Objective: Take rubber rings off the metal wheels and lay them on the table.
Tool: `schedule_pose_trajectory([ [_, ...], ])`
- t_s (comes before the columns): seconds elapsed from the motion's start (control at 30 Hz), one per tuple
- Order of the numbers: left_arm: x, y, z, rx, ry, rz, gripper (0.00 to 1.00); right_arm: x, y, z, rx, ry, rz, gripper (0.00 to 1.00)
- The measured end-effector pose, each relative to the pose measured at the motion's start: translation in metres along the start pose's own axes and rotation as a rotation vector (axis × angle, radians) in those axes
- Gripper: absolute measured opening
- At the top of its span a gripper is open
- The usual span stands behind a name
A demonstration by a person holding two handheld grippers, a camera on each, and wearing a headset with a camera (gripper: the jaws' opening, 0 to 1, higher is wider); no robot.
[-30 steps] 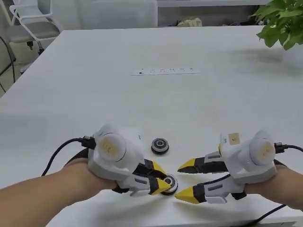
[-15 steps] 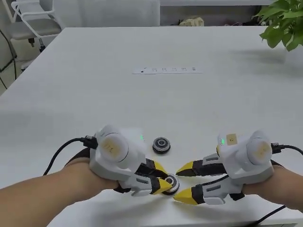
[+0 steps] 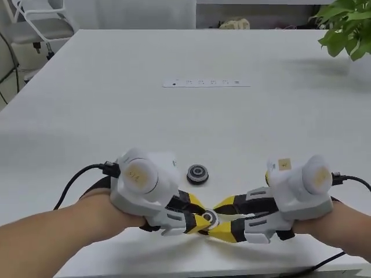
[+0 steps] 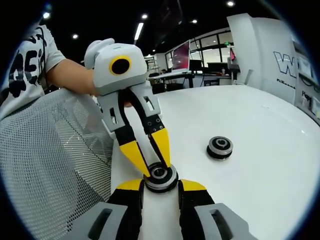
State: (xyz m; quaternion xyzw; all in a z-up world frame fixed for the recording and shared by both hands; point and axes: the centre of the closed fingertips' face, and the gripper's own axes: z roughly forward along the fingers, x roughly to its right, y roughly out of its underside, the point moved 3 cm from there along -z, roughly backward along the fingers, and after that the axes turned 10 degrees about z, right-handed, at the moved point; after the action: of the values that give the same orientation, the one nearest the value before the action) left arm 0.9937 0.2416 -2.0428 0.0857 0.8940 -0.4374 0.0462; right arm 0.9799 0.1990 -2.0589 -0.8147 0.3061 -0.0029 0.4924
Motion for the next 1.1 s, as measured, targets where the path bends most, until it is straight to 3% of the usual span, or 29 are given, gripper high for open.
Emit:
schedule_pose_trajectory([
  [0.67,0.0005,0.0002,0.0004,0.000,-0.005,-0.004,0.08,0.0000,0.0059,-0.0053,-0.023,0.023,-0.035,0.16],
  [1.1,0.0009,-0.0001,0.0006,0.002,-0.004,-0.005,0.07,0.0012,0.0079,-0.0074,-0.029,0.034,-0.015,0.10],
])
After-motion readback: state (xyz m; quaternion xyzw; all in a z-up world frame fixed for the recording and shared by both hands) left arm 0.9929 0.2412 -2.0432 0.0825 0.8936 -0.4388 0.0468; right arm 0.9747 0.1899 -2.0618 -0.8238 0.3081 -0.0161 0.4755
